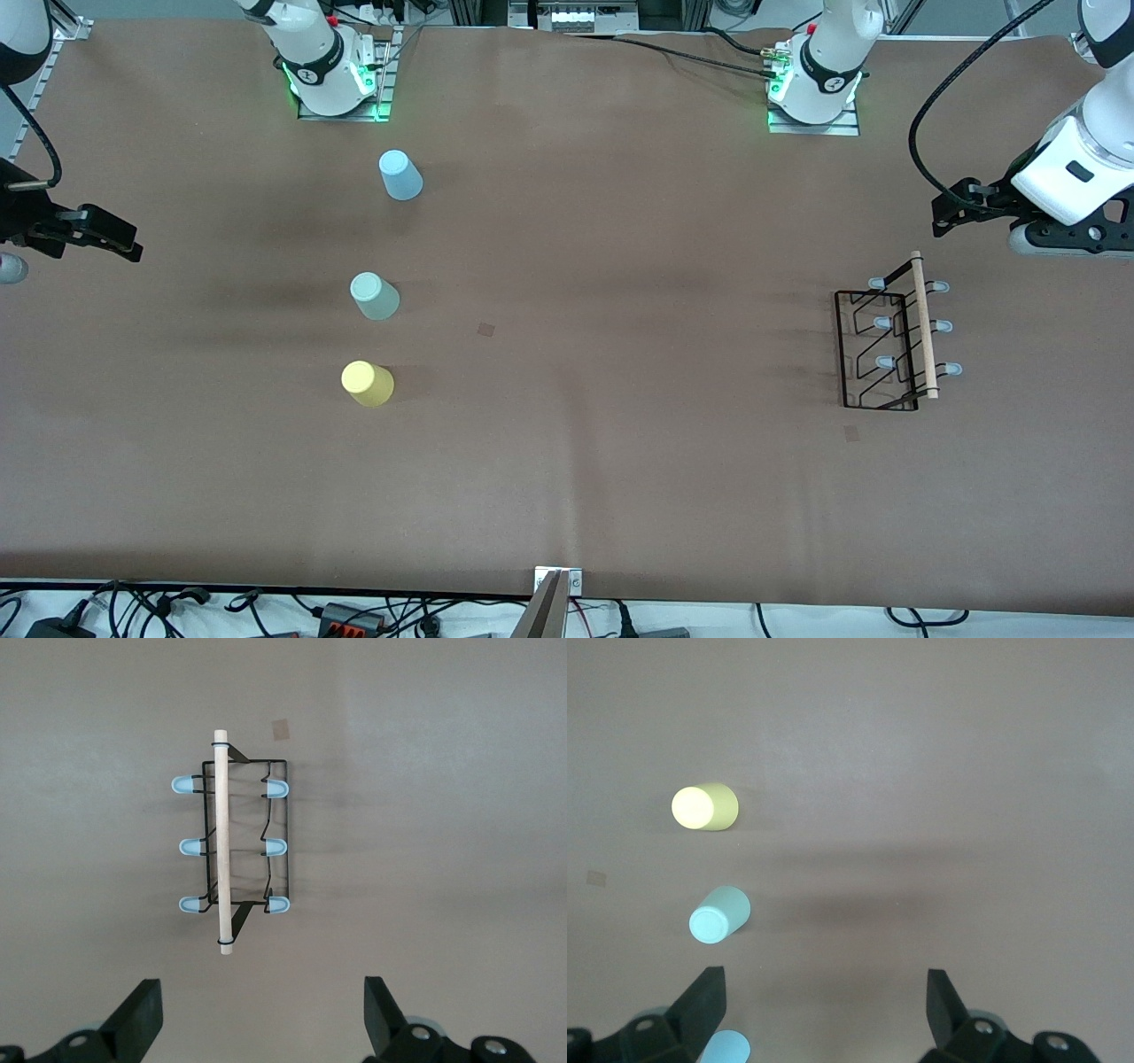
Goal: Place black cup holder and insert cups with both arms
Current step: 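Grasp the rack handle with the left gripper while the right gripper reaches the teal cup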
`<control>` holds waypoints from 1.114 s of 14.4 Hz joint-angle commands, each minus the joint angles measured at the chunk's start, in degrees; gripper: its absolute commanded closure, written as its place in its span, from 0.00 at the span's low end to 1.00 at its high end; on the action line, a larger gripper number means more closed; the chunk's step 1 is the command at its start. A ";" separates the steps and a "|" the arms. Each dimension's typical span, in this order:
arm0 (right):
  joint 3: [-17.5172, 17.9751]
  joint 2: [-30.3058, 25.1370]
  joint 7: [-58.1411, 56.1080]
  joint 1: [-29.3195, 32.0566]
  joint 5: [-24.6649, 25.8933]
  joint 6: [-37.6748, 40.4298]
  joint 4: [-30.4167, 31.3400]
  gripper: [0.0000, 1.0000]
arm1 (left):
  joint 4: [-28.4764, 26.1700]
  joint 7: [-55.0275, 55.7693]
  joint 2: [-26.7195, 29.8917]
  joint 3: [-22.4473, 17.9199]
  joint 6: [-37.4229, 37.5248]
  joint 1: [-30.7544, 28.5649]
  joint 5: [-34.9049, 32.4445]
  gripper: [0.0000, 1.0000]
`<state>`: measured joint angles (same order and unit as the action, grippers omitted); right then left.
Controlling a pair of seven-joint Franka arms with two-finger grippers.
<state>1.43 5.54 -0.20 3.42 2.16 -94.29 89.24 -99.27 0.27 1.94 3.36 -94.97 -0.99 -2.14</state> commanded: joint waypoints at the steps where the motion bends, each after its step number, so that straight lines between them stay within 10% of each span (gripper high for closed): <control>1: 0.16 -0.79 0.11 0.35 -0.22 0.16 1.11 0.00 | 0.75 -1.24 0.26 0.16 1.01 -0.42 0.56 0.00; 16: 0.86 1.67 0.10 -2.53 -2.06 -2.72 10.94 0.00 | 10.13 -1.50 -12.28 -0.54 9.62 -0.42 0.12 0.00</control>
<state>2.22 7.79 -0.18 2.00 1.62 -94.29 95.99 -95.50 0.27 -4.45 3.13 -87.68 -1.19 -2.14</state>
